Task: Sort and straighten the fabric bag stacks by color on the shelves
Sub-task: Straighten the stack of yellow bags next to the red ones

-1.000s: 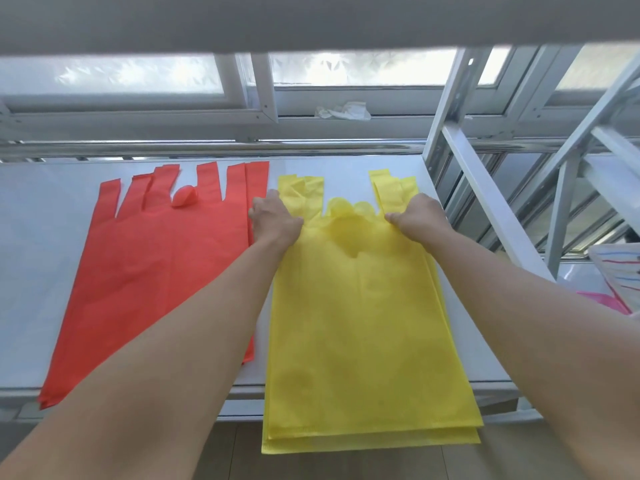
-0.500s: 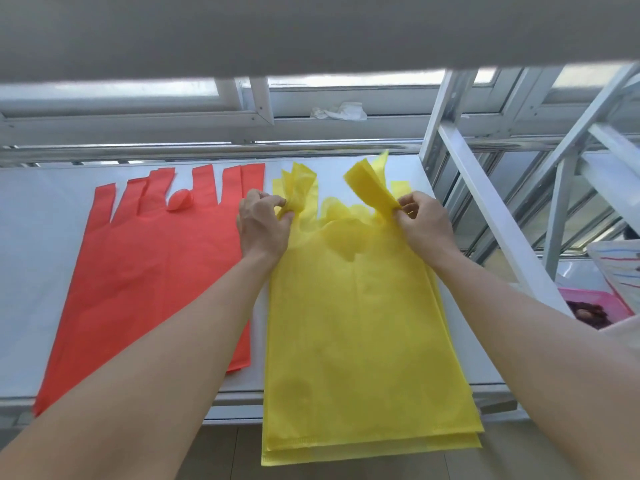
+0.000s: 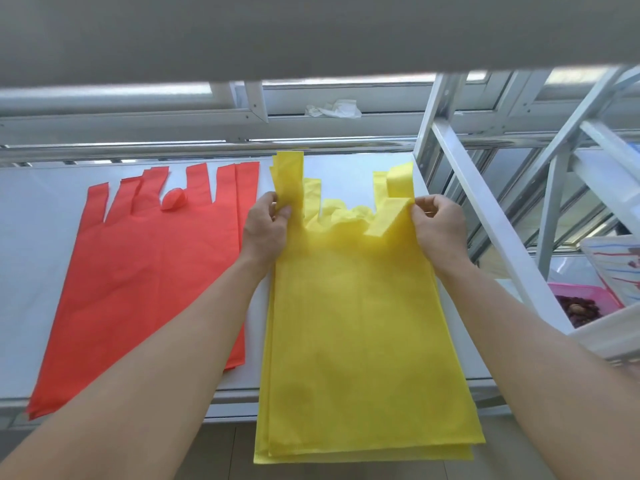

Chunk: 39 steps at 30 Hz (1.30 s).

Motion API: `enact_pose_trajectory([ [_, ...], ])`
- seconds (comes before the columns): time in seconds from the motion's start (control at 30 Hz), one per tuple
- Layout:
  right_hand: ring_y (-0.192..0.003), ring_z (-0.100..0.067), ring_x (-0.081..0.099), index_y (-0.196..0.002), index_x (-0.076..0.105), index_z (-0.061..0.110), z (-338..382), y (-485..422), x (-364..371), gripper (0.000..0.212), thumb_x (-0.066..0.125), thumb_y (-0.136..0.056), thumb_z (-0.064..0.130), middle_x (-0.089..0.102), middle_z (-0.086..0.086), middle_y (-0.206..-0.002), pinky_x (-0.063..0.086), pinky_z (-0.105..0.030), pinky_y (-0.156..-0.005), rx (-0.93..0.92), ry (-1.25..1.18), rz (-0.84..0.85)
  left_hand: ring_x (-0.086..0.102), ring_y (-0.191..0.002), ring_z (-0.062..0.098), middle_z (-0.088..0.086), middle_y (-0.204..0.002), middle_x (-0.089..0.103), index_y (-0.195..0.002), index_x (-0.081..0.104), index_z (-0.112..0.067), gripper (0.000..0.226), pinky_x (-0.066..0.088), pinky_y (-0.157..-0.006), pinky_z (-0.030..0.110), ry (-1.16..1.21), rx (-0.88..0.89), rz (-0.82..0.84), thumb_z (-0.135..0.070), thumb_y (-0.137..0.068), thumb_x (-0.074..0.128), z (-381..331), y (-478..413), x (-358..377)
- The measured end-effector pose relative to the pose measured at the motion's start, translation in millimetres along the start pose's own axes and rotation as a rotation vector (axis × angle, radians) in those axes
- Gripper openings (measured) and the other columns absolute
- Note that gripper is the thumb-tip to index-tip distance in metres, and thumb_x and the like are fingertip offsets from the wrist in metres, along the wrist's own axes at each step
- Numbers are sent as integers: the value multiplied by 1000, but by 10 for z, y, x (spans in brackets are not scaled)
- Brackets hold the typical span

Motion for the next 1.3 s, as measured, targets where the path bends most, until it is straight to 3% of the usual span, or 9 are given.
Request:
enact_pose_trajectory([
  [0.23,-59,-9,50,-107,64,16,69,303,-203,12,58,-98,19,63,6,-76,45,-30,-60,30,-236,-62,68,-66,27,14,-85,72,-115,63,4,19,59,-61,35,419,-60,4,0,-99,55,-173,193,-24],
  [0.33,-68,-17,56,-107,62,20,33,510,-243,13,59,-95,14,65,-5,-75,48,-39,-64,72,-355,-4,66,-63,27,14,-78,70,-115,65,5,23,57,-62,33,480,-60,37,2,-95,53,-216,357,-32],
  [0.43,-90,-21,75,-121,62,25,-6,624,-170,29,66,-94,15,79,-1,-98,60,-43,-76,138,-458,132,63,-70,27,10,-75,68,-106,70,5,21,52,-69,33,474,-27,72,0,-89,58,-199,546,-41],
  [0.57,-106,-26,75,-139,58,15,34,612,-52,49,71,-93,6,78,-4,-115,60,-41,-83,239,-611,315,63,-78,23,13,-80,72,-90,74,2,19,51,-72,27,407,21,86,-8,-76,66,-144,720,-84],
  [0.67,-107,-27,73,-143,54,15,147,586,-28,56,70,-92,-2,76,-10,-120,60,-40,-86,246,-681,427,61,-79,21,20,-85,67,-91,69,12,45,50,-72,30,352,76,107,-26,-68,74,-161,781,-96],
  [0.8,-104,-26,74,-142,52,22,250,509,-64,62,73,-89,-2,75,-10,-122,61,-43,-84,224,-673,464,56,-77,21,12,-80,66,-85,72,-3,6,47,-66,31,353,37,102,-2,-80,74,-169,716,-72],
  [0.93,-106,-27,73,-144,51,20,297,421,-23,63,75,-89,1,75,-9,-123,61,-43,-86,233,-668,489,63,-75,19,4,-76,70,-87,73,-5,11,52,-68,29,329,7,40,5,-87,70,-182,579,-133],
  [1.2,-85,-20,75,-115,75,8,221,-37,108,22,72,-96,19,80,-8,-104,61,-35,-71,314,-526,285,55,-71,18,0,-78,68,-99,75,-9,17,43,-66,38,163,-40,-43,-10,-91,60,-229,-43,-18],
  [1.3,-96,-26,75,-107,76,13,121,-337,158,28,72,-86,31,79,-12,-103,61,-50,-92,311,-453,172,64,-76,20,1,-91,74,-104,71,-17,22,53,-71,41,79,-33,-49,-13,-90,56,-345,-273,83],
])
Point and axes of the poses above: each hand's wrist, its own y-axis away from the middle knuckle, its own x-axis out of the palm, z = x × y, the point moved 9 cm from there along -y, towards the middle knuckle
